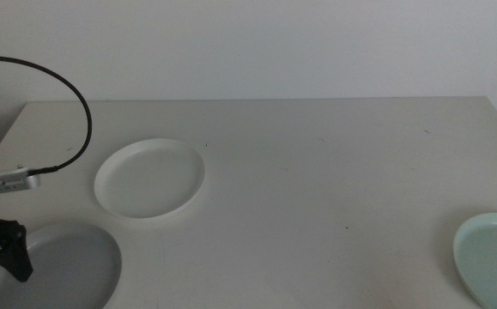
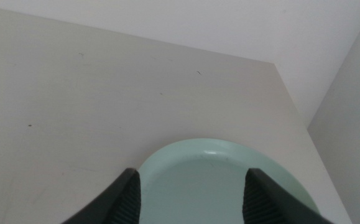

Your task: Stack the three bowls on top of each other.

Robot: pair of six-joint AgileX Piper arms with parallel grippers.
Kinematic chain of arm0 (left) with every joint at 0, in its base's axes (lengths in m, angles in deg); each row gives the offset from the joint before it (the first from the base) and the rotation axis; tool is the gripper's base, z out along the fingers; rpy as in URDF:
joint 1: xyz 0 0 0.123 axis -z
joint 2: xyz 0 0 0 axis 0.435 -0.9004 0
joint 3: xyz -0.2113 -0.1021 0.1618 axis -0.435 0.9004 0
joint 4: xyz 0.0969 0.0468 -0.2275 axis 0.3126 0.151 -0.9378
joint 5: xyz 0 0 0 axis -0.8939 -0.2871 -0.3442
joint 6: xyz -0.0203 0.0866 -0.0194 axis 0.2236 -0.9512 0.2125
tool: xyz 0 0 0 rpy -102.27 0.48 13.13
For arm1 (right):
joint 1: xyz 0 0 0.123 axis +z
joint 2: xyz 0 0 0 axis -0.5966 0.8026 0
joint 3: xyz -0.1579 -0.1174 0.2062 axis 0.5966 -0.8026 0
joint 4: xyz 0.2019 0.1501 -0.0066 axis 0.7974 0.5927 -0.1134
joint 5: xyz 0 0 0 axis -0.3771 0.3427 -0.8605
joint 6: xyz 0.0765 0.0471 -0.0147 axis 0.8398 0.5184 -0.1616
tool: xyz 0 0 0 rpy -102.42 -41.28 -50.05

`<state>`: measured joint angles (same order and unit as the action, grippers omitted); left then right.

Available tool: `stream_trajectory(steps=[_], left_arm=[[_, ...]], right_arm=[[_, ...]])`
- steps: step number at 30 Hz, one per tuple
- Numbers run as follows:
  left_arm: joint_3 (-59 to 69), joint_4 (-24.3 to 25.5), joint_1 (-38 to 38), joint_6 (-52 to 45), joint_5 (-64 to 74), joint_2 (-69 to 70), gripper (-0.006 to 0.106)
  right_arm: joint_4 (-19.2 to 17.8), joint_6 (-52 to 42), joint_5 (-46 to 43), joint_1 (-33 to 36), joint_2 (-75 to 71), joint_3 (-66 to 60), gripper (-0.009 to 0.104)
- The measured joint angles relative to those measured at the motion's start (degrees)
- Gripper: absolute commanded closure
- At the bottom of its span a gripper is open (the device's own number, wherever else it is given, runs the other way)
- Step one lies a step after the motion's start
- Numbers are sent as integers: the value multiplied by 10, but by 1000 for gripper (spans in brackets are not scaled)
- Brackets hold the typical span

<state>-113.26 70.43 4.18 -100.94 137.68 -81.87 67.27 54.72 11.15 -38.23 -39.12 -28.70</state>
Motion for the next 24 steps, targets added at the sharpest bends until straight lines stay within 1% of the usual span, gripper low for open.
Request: stream_trajectory(steps=[2,5,8,12,14,19,24], left_arm=[[-3,0,0,0,1,-2,16],[-3,3,0,0,3,-3,36],[-3,3,0,0,5,-6,55],[-3,3,0,0,5,-8,78],[-2,3,0,0,5,-10,87],[-2,4,0,1,6,-12,100],[-2,4,0,12,17,-6,100]], right_arm=[[0,0,0,0,0,0,52],[0,0,0,0,0,0,52],[0,0,0,0,0,0,52],[0,0,0,0,0,0,52],[0,0,0,0,0,0,52],[0,0,0,0,0,0,52],[0,0,0,0,0,0,52]])
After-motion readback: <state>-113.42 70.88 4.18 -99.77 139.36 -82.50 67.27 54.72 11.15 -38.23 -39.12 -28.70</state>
